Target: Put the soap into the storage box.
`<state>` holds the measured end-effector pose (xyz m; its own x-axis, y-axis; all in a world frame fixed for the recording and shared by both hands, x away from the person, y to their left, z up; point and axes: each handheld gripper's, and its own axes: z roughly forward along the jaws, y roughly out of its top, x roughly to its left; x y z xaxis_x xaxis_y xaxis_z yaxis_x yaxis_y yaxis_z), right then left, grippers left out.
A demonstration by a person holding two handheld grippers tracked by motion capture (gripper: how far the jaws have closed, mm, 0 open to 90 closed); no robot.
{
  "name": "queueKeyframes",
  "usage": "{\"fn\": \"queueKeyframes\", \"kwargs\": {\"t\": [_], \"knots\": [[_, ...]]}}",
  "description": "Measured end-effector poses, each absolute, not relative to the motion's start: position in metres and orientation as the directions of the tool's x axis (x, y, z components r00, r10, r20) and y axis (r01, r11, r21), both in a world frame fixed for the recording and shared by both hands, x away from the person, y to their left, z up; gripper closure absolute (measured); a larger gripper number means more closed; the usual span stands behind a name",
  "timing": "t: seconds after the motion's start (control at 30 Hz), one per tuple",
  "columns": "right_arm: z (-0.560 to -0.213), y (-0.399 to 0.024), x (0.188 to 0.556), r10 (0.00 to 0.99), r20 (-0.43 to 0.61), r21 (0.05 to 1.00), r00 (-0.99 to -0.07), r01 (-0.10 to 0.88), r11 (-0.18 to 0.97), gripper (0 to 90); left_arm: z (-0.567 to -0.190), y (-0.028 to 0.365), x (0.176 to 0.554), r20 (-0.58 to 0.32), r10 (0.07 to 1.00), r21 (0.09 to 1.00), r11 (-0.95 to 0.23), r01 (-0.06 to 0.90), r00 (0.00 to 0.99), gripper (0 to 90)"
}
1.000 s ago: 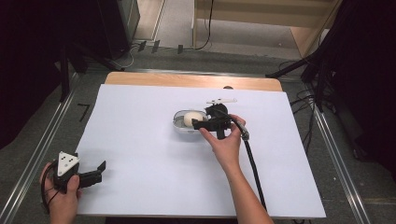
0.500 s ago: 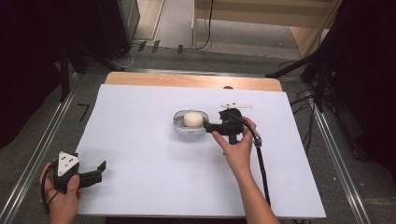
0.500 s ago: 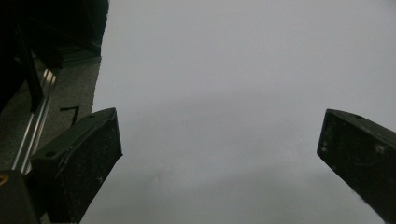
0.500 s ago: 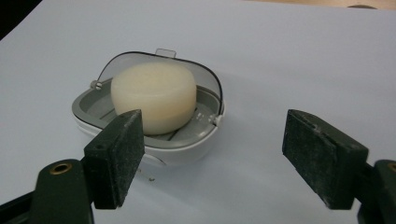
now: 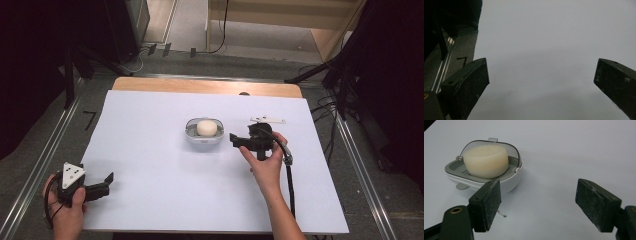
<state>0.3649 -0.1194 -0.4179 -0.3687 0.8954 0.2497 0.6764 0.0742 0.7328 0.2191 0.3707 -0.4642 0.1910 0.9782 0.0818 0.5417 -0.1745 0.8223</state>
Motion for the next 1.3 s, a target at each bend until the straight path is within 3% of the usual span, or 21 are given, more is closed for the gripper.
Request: {"fn": "queueKeyframes", "kwargs": {"t": [1.3], "knots": [[-0.453, -0.189, 0.322, 0.922, 0.25, 0.748, -0.296, 0.663, 0.01, 18.9, -0.464, 0.37, 0.219, 0.083, 0.978, 0.823, -0.175, 0.541, 0.189, 0.4]]}}
